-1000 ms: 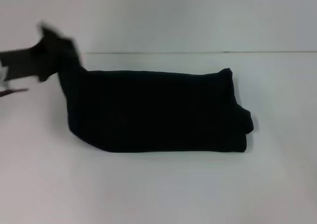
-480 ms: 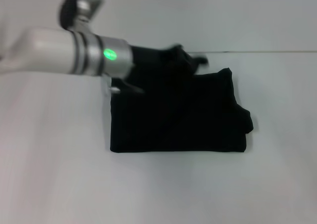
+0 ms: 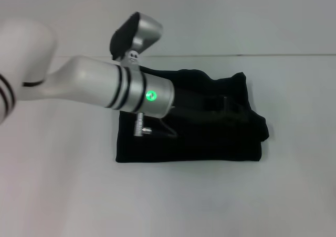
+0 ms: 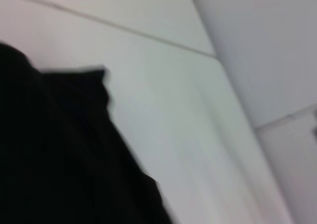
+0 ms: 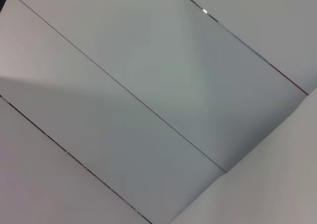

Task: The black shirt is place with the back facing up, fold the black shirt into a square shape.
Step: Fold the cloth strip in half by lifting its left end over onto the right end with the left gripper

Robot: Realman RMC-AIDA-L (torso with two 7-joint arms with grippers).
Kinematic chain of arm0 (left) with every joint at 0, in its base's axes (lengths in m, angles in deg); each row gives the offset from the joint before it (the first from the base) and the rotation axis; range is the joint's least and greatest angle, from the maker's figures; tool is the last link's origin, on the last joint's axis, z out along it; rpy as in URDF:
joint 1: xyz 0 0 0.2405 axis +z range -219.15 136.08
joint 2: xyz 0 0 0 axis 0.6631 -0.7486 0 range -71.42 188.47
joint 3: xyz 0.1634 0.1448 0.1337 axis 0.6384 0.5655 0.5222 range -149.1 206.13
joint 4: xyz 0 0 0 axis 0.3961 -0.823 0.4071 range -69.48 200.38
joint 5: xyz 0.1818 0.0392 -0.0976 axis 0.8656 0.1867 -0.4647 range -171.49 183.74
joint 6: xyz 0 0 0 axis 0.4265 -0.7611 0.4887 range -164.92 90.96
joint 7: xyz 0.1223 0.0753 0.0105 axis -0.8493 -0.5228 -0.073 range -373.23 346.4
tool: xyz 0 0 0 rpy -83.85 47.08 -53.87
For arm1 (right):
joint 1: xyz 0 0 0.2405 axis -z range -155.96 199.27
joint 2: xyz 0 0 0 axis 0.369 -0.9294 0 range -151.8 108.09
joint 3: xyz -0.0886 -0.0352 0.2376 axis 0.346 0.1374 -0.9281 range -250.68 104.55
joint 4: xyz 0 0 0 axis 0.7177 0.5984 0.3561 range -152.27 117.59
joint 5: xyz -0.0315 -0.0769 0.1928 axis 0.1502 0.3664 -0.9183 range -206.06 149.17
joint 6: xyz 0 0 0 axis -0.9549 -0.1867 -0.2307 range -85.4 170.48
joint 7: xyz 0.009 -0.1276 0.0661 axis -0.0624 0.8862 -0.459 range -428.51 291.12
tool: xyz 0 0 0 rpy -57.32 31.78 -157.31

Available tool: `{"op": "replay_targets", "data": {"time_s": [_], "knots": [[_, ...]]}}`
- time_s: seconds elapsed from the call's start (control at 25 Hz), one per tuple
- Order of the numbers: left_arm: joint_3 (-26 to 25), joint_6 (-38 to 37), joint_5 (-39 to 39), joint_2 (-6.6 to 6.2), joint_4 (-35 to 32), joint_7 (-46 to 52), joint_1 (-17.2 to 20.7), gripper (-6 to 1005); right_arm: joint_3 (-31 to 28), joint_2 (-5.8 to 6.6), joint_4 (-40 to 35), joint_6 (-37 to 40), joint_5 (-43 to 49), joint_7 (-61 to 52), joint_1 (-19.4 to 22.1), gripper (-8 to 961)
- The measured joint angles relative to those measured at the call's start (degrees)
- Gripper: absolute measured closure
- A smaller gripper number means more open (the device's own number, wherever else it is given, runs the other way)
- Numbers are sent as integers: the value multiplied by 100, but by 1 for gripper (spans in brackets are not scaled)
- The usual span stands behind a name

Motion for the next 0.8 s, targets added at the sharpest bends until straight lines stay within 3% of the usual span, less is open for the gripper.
{"op": "replay_targets", "data": {"time_s": [0.08,0.2,0.32,0.44,0.56,0.68,0.8], "knots": [[-236,-616,-53,-135,-133,23,123,750,3,32,17,-4,83,-57,-13,269],[-1087,-1540,-259,-459,-418,47,565,677,5,107,-25,-7,402,-321,-50,269],[-1857,-1757,-422,-794,-489,93,1130,611,11,240,-34,2,917,-813,-176,269],[-2373,-1832,-407,-1031,-570,169,1643,546,170,427,-95,19,1664,-1576,-430,269],[-2520,-1904,-358,-1046,-794,172,1866,481,642,597,-284,-109,2547,-2661,-863,269],[-2536,-1985,-272,-993,-1142,148,2023,244,975,678,-469,-246,3372,-3546,-1357,269],[-2482,-2099,-26,-983,-1237,56,2010,160,1159,711,-689,-287,3979,-4094,-1802,269]]}}
